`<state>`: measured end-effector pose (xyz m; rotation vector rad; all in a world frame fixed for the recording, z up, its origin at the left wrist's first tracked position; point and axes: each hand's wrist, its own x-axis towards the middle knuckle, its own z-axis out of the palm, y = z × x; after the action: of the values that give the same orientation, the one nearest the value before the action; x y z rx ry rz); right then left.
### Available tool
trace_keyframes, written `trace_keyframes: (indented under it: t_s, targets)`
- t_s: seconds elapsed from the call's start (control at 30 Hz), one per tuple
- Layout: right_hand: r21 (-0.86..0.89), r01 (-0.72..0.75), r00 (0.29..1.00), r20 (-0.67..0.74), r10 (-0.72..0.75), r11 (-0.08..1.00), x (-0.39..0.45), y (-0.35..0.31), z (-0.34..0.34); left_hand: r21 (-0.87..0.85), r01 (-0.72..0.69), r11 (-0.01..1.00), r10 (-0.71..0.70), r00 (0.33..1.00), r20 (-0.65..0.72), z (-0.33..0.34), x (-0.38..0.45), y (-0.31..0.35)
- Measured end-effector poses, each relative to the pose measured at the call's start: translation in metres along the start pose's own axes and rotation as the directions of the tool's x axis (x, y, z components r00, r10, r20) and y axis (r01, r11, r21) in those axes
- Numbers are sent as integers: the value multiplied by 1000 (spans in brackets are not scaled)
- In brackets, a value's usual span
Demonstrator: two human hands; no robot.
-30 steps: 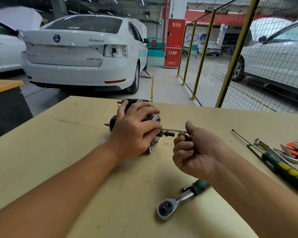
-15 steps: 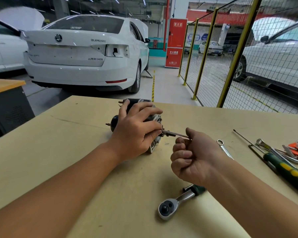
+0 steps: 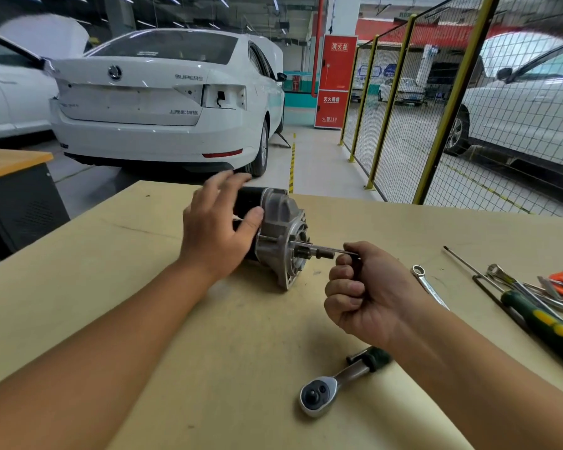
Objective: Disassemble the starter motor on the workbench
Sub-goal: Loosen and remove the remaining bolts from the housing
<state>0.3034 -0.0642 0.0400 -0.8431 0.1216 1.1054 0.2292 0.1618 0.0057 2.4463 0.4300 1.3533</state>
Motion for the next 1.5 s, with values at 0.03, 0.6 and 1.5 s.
trace_keyframes:
  t_s: [0.03,0.6,1.5]
  targets:
    - [14,8,1000,3,-8,1000,1,0,0,-57,60,997,-57,997,55,0,1,-7]
    - [105,87,995,45,-93,991,5,6,-2,-190,78,979,-33,973,229,2,-2,-17]
    - [118,171,981,68,-180,978,11,7,-3,-208,108,972,-55,968,243,-8,5,-13]
